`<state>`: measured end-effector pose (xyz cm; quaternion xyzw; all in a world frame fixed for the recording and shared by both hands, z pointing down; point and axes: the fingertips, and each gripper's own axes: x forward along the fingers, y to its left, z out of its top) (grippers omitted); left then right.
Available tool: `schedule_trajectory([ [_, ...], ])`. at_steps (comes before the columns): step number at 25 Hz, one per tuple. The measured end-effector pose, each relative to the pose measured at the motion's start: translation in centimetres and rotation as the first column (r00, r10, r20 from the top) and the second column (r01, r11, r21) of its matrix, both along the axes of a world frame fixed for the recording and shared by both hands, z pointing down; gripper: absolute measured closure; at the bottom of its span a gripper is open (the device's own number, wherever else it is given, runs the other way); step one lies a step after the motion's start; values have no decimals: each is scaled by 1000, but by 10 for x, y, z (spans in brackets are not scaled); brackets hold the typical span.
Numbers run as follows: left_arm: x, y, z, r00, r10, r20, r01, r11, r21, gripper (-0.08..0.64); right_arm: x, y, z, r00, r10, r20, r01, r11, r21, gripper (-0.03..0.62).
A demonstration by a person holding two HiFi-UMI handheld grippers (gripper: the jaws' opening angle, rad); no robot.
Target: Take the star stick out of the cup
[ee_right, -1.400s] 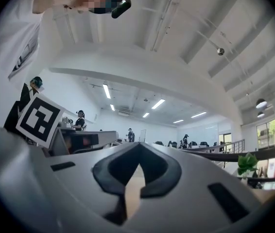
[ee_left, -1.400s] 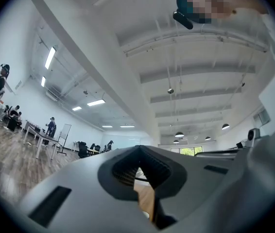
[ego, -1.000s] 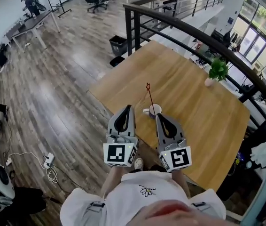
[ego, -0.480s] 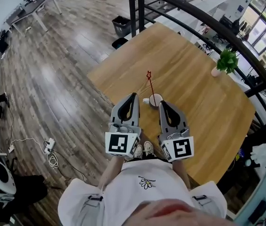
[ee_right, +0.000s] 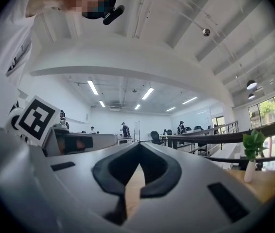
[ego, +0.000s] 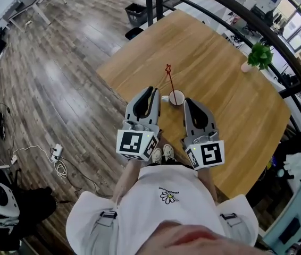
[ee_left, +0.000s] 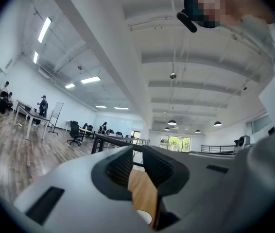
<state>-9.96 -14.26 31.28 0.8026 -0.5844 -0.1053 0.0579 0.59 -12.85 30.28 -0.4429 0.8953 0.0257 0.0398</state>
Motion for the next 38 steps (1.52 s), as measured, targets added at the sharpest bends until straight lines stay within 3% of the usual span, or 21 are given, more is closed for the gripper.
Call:
schedule_trajectory([
  [7, 16, -36, 48, 981, 102, -166, -124, 984, -125, 360, 22, 2, 1, 998, 66, -4, -66, 998, 8, 586],
  [12, 36, -62, 104, 971, 141, -194, -189, 949, -253, 299, 40, 5, 7, 993, 121, -10, -121, 992, -18, 586],
  [17, 49, -88, 146, 957, 149, -248, -231, 910, -344, 300, 54, 6, 8, 986, 165, -25, -165, 986, -17, 586],
  [28, 56, -124, 214, 958, 127, -257, -244, 831, -500, 331, 66, 4, 20, 976, 212, -58, -214, 976, -43, 586],
  [38, 60, -132, 236, 963, 116, -245, -236, 803, -548, 399, 78, 3, 28, 967, 246, -72, -251, 966, -68, 586],
])
